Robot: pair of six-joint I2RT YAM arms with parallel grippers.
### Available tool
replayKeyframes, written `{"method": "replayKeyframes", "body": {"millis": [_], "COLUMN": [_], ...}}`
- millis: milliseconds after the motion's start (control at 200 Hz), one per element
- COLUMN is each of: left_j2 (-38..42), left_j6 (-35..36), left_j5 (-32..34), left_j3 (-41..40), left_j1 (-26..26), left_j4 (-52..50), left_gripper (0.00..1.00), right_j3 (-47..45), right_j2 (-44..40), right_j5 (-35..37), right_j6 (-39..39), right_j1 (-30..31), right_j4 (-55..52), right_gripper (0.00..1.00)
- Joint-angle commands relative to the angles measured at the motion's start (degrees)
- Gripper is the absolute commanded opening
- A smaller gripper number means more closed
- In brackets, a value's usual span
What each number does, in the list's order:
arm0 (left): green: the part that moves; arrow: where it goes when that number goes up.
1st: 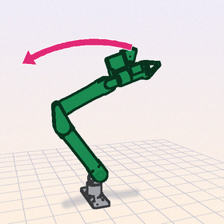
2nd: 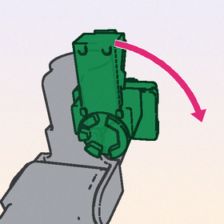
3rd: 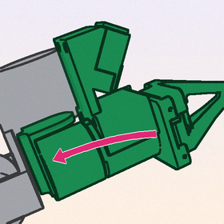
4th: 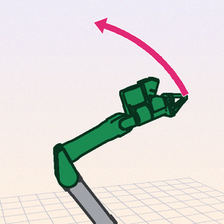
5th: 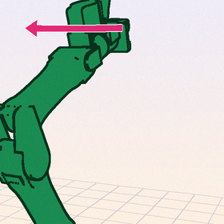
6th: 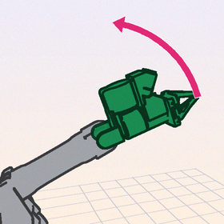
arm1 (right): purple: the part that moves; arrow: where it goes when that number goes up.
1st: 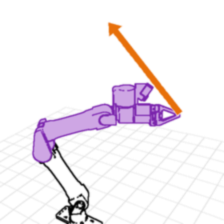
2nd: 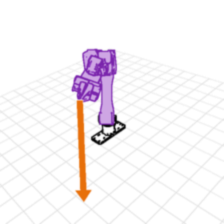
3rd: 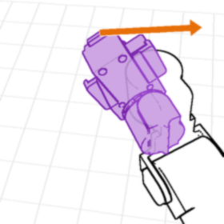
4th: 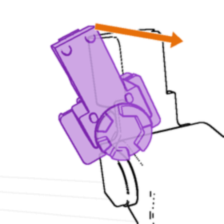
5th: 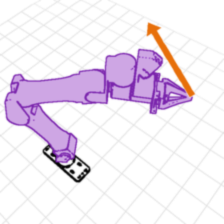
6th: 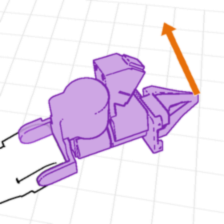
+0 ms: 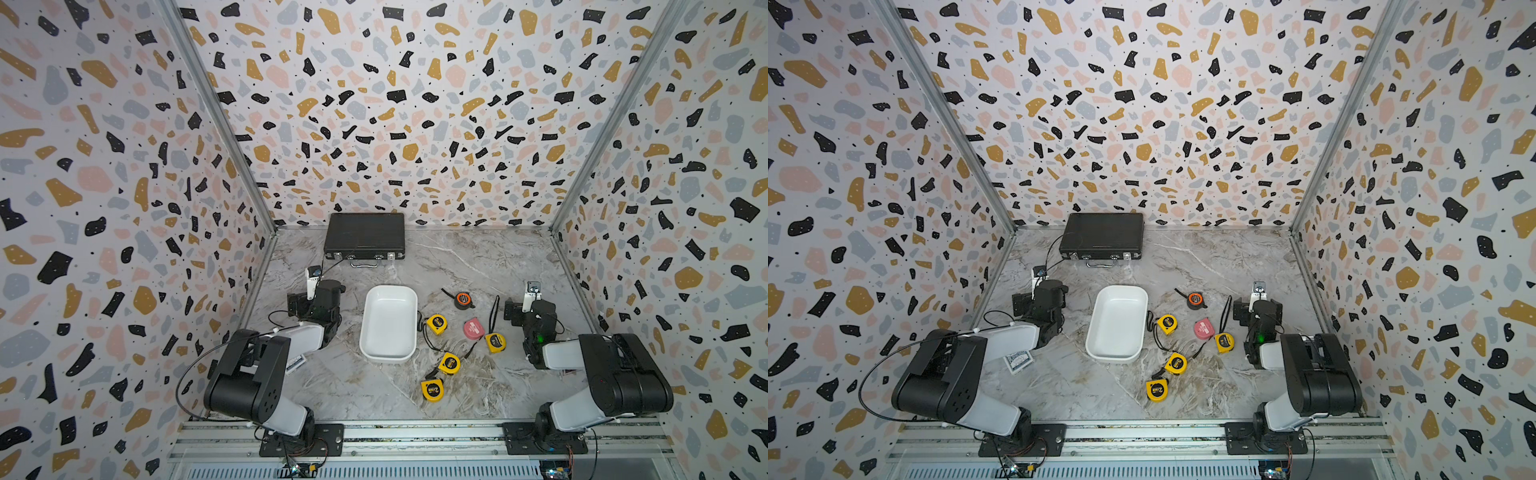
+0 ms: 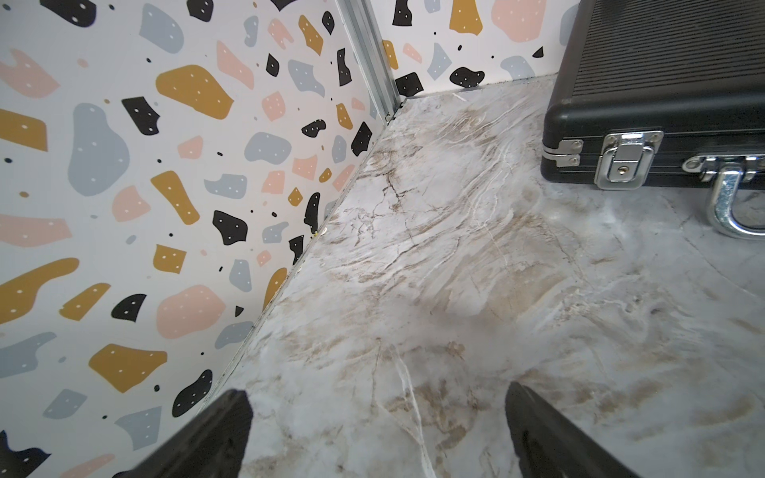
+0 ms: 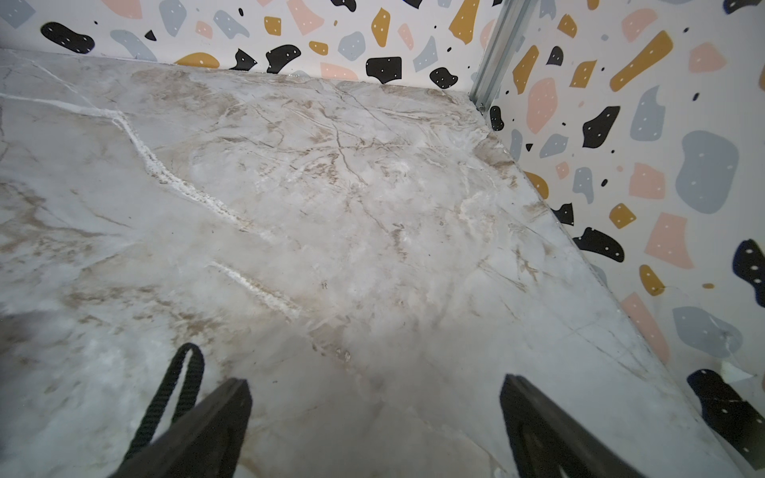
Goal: Take the tape measure out of the storage box
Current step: Reset both arms
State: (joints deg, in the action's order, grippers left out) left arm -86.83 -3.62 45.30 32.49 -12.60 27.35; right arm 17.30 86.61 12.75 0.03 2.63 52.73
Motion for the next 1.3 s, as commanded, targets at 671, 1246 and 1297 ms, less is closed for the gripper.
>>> {"method": "replayKeyframes", "body": {"millis": [671, 1246, 1297], "left_j2": [2.9, 2.8, 2.9], "left_j6": [1.0, 0.9, 1.0], "left_j5": [-13.3, -13.6, -13.7], "left_j3": [-1.9, -2.1, -2.1], "left_j1": [3.5, 3.6, 3.6], "left_j4": [1.9, 2.3, 2.3], "left_gripper": [1.00, 1.00, 1.00], "right_j3": [1.1, 1.1, 1.1], "right_j2": [-0.2, -0.2, -0.2], "right_j5": [0.8, 0.8, 0.8], "right_j6": [0.7, 0.6, 0.7], "right_j1": [0.2, 0.1, 0.2], "right_j4": [0.5, 0.5, 0.5], "right_gripper": [0.99, 0.99, 0.99]}}
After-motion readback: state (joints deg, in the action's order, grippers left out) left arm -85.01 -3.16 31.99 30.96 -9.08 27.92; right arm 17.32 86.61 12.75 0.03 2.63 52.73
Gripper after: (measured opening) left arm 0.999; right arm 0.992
